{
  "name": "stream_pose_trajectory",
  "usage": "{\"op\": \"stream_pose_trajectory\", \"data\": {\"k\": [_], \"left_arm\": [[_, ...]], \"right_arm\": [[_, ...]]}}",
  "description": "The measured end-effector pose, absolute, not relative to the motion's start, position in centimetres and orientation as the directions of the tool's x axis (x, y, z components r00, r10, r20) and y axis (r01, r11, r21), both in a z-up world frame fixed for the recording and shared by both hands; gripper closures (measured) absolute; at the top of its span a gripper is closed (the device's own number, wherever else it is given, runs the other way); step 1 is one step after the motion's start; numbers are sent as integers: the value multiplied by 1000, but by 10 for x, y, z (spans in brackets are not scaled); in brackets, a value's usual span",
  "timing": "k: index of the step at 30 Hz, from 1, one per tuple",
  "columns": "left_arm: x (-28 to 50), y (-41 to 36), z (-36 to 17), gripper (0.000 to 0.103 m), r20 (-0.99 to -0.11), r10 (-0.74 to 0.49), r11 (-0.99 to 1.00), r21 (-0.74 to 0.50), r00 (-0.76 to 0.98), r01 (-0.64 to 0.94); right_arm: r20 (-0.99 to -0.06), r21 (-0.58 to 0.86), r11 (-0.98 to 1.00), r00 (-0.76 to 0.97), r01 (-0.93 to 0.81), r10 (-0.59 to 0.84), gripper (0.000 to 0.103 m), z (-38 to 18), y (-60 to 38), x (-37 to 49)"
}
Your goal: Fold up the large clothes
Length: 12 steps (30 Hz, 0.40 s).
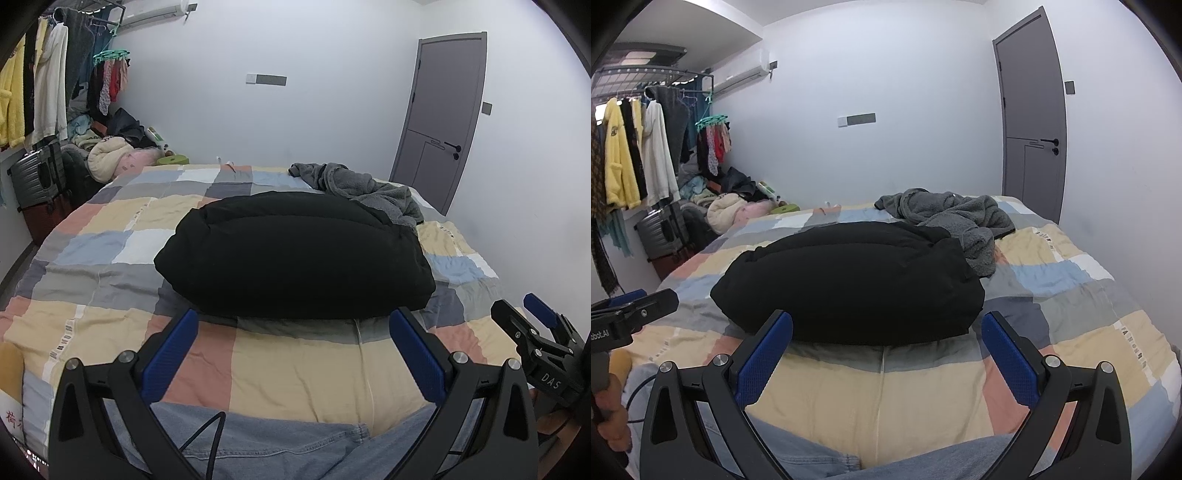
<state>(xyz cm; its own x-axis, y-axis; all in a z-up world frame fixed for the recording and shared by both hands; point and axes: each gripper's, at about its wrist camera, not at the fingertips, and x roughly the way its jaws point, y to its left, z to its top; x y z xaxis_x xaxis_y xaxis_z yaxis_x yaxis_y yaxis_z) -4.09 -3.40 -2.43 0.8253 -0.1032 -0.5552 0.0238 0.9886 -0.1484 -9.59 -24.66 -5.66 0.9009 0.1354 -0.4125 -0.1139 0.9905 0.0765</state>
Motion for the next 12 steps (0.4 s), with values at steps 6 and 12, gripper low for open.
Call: {"op": "stream_pose_trajectory", "data": {"k": [6, 12], "left_arm": [[-39, -32, -26, 0, -562, -100, 988, -155, 821, 14], [-39, -33, -27, 0, -563, -105, 988, -152, 820, 22]], "right_arm": [[-417, 73, 991, 899, -114, 134, 0, -58, -243, -97], [-412, 77, 991, 902, -110, 132, 0, -57, -243, -98]]}}
